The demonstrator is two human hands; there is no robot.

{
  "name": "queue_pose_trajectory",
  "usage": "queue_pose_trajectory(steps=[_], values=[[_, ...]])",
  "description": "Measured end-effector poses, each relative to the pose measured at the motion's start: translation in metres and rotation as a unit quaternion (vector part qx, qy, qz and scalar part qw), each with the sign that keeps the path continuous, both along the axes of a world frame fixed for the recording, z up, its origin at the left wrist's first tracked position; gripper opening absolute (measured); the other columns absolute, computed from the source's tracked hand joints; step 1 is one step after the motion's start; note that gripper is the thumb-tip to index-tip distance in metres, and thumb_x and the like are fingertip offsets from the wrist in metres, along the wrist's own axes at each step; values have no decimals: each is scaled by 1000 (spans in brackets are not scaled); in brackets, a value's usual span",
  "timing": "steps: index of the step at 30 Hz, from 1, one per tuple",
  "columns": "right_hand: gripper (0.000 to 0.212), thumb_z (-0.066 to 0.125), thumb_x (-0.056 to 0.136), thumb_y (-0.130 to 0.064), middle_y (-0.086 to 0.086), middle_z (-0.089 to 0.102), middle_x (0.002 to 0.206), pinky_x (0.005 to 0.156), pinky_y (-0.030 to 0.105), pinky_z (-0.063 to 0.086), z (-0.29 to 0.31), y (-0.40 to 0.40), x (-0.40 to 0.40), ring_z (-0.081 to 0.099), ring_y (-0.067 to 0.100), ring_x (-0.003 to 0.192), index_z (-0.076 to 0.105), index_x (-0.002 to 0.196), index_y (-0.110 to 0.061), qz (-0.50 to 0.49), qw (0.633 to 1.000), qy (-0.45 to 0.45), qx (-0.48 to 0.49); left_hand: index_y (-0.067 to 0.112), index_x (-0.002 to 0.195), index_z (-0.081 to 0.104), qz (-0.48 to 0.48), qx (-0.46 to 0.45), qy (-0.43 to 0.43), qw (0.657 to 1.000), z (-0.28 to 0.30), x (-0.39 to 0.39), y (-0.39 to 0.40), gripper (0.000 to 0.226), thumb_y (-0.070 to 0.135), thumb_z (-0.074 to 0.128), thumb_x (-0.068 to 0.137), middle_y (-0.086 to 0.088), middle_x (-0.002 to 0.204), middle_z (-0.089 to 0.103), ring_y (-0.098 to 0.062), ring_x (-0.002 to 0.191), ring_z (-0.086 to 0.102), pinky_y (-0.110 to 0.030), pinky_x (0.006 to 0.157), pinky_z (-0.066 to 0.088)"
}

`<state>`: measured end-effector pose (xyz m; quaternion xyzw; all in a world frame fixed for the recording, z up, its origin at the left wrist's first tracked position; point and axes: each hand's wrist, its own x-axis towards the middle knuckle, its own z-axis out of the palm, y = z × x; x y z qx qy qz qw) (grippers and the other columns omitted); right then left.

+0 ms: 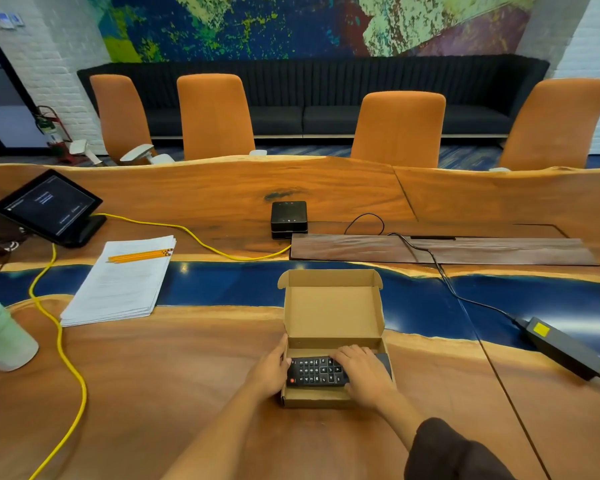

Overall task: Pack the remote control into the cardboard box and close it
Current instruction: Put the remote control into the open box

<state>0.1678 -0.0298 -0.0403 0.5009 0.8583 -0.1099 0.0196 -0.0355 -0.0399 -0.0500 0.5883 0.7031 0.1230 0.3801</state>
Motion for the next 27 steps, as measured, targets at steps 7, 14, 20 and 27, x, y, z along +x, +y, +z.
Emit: queue_pose_trajectory(steps=[7, 14, 20, 27], values=[[65, 55, 90, -26, -2, 37, 148, 111, 33, 32, 2, -3, 3, 38, 19, 132, 23, 147, -23, -74, 991, 92, -62, 27, 151, 6, -1, 1, 30, 1000, 0, 1, -1, 57, 25, 32, 100, -2, 142, 50, -22, 127, 48, -38, 104, 41], [50, 47, 88, -9, 1, 48, 135, 102, 31, 39, 3, -1, 37, 46, 20, 122, 41, 136, -18, -240, 964, 110, 14, 29, 151, 6, 7, 12, 49, 999, -2, 2, -3, 55, 27, 28, 100, -4, 135, 56, -22, 118, 53, -35, 94, 44], [47, 44, 95, -19, 8, 45, 139, 103, 39, 41, -22, -12, 57, 48, 29, 121, 35, 141, -22, -312, 933, 165, -67, 31, 150, 11, 34, 13, 38, 999, -1, 5, -3, 54, 25, 30, 100, -3, 130, 59, -20, 113, 57, -32, 87, 45], [42, 44, 94, -13, 9, 52, 132, 99, 43, 46, -27, -9, 51, 52, 27, 116, 44, 135, -23, -322, 920, 194, -113, 31, 150, 12, 43, 7, 15, 999, 1, 6, -3, 55, 23, 32, 100, -3, 136, 54, -19, 114, 56, -35, 93, 46]])
